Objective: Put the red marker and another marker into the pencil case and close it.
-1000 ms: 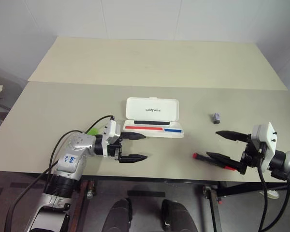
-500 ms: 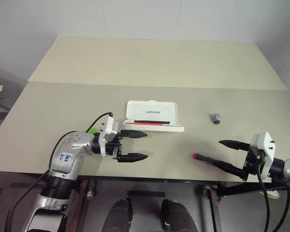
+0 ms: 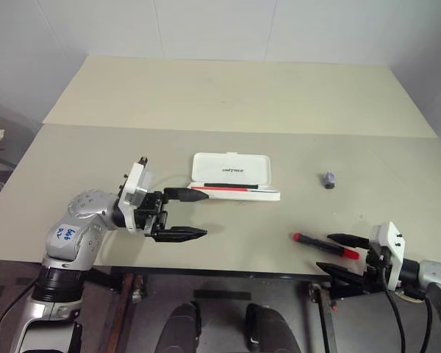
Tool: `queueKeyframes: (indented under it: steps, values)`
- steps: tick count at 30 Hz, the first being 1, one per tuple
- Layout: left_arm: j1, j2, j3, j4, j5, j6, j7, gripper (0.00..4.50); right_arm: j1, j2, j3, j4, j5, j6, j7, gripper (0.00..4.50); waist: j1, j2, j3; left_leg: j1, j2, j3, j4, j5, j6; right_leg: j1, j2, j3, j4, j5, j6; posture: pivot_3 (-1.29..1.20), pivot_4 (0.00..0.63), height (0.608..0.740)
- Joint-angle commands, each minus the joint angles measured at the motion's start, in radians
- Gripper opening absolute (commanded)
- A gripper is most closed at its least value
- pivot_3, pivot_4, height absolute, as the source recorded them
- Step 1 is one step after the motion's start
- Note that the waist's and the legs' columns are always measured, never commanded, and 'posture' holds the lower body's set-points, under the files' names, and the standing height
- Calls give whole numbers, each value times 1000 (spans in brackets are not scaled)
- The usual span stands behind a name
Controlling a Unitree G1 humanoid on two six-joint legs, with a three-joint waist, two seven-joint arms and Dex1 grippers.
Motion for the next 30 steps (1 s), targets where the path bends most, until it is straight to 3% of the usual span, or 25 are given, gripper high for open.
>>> queueKeyframes:
  steps: [1,2,5,14,23,30]
  values:
    - [-16,40,20,-9,-14,-12,-48,3980,-38,16,34,77,-39,-79,27,4500,-2,0,0,0,0,0,0,0,0,0,0,0,0,0,0,0,150,740]
    - [-22,45,20,1,-11,-16,-55,3980,-49,20,47,100,-52,-100,33,4500,-3,0,0,0,2,0,0,0,-1,0,1,0,-1,1,-1,0,150,740]
    - [-40,42,23,16,-5,-25,-45,4017,-73,34,68,142,-69,-142,42,3851,-7,-2,-1,0,5,1,1,-2,-3,1,4,0,-4,3,-3,0,150,740]
    - [-54,36,35,59,10,-50,-12,4017,-118,78,88,165,-77,-188,31,662,-11,-2,-2,1,10,1,0,-2,-7,0,14,1,-3,4,-6,0,150,740]
    - [-62,28,48,123,26,-93,14,4017,-185,66,76,107,-52,-157,11,657,-28,-2,-2,2,11,2,1,-2,-8,-1,15,2,-1,4,-7,0,150,740]
    - [-59,40,77,175,51,-142,29,4017,-378,47,71,-2,25,-35,-4,657,-24,-2,-1,2,12,4,1,-2,-7,-4,14,5,2,5,-6,0,150,740]
